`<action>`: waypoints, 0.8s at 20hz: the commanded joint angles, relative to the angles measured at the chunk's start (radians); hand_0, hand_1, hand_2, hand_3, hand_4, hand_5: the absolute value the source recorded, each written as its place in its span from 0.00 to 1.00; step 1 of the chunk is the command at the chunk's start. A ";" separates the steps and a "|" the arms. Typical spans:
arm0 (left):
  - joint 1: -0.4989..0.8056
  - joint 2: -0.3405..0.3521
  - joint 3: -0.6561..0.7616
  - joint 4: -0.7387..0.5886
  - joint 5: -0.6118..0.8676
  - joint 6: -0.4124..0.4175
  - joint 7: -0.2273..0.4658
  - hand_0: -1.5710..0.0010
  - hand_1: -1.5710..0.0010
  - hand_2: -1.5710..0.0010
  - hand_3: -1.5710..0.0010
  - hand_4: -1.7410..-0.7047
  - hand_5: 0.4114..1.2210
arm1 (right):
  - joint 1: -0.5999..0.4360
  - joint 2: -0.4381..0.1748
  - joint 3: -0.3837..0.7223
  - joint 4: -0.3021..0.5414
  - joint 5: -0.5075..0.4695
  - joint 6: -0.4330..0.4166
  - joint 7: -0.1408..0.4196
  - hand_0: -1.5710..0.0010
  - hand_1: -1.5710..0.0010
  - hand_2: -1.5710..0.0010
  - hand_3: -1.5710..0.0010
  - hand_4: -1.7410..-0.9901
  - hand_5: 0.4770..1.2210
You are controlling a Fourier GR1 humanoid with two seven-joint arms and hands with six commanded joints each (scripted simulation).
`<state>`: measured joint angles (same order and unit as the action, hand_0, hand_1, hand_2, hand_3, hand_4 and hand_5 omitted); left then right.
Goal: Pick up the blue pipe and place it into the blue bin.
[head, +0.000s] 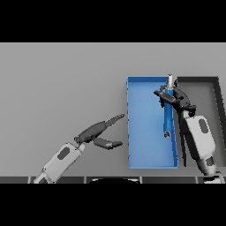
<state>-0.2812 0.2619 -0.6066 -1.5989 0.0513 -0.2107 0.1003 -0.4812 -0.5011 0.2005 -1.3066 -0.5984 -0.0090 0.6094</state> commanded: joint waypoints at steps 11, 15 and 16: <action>-0.007 -0.012 -0.003 -0.014 -0.001 0.011 0.018 1.00 1.00 1.00 1.00 0.88 0.08 | -0.120 -0.226 0.460 0.070 -0.269 -0.059 -0.028 0.84 0.85 0.86 0.91 0.72 0.71; 0.004 0.000 -0.001 -0.025 0.000 0.011 0.003 1.00 1.00 1.00 1.00 0.88 0.07 | -0.115 -0.253 0.498 0.041 -0.233 -0.032 -0.013 0.92 0.94 0.94 0.96 0.74 0.54; 0.011 -0.002 -0.004 -0.027 -0.001 0.015 0.003 1.00 1.00 1.00 1.00 0.88 0.07 | -0.116 -0.250 0.496 0.051 -0.229 -0.035 -0.019 0.94 0.95 0.95 0.97 0.74 0.52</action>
<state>-0.2702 0.2595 -0.6102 -1.6257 0.0501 -0.1956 0.1030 -0.5976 -0.7513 0.6967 -1.2557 -0.8270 -0.0445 0.5895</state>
